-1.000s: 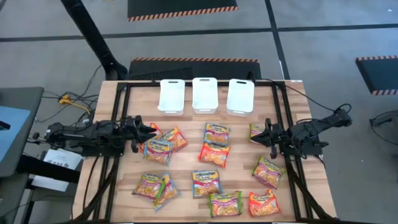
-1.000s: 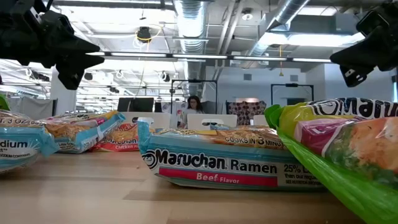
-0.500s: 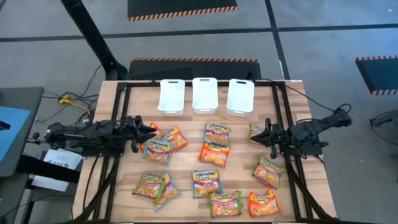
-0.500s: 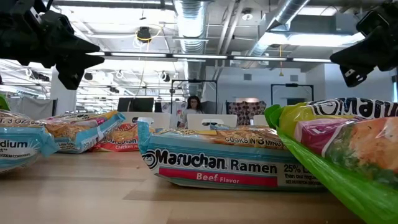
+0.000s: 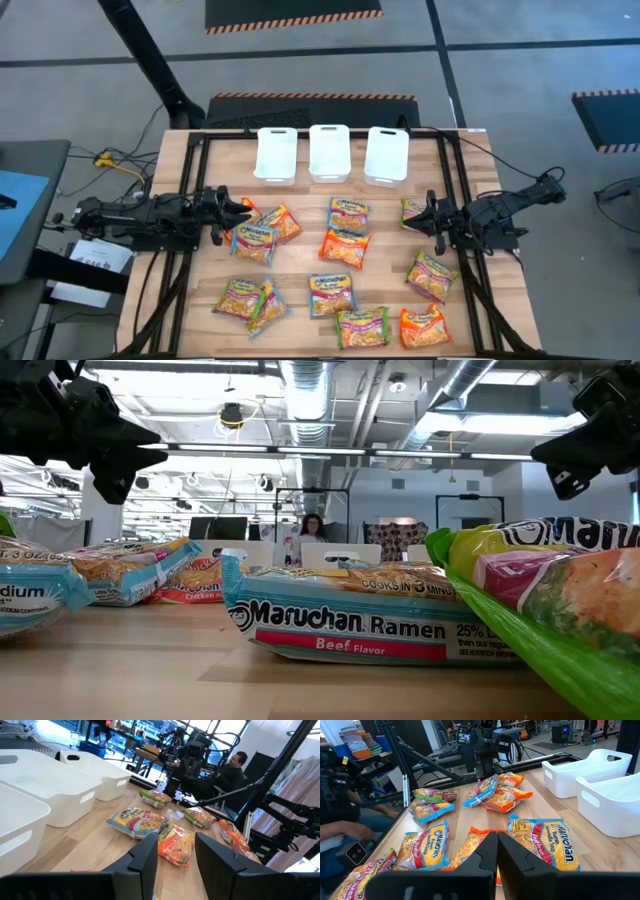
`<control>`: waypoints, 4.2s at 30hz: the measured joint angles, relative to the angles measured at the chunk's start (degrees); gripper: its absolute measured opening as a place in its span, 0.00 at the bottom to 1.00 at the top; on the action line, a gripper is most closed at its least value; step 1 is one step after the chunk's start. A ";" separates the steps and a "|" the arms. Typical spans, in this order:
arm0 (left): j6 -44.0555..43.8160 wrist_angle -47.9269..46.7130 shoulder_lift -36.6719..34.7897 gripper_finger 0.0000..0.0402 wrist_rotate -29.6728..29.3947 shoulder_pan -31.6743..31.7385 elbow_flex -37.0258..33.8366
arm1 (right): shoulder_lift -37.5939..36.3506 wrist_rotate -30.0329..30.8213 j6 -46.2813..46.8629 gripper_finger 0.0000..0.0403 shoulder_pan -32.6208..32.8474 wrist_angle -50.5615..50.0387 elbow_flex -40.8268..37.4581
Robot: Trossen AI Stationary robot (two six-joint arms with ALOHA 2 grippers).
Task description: Sort Maruchan noodles
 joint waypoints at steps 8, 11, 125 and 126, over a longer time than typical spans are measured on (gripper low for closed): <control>0.00 0.02 0.02 0.29 0.00 -0.02 0.02 | 0.00 0.02 0.00 0.08 0.00 0.00 -0.01; 0.00 0.02 0.01 0.29 -0.02 -0.01 0.01 | 0.00 0.00 0.00 0.08 0.01 0.00 -0.01; -1.46 -0.05 0.01 0.29 0.38 0.00 0.01 | 0.02 3.04 -18.82 0.08 0.01 24.40 -0.09; -1.49 -0.05 0.00 0.29 0.39 -0.01 0.00 | 0.02 3.02 -20.71 0.08 0.01 26.29 -0.09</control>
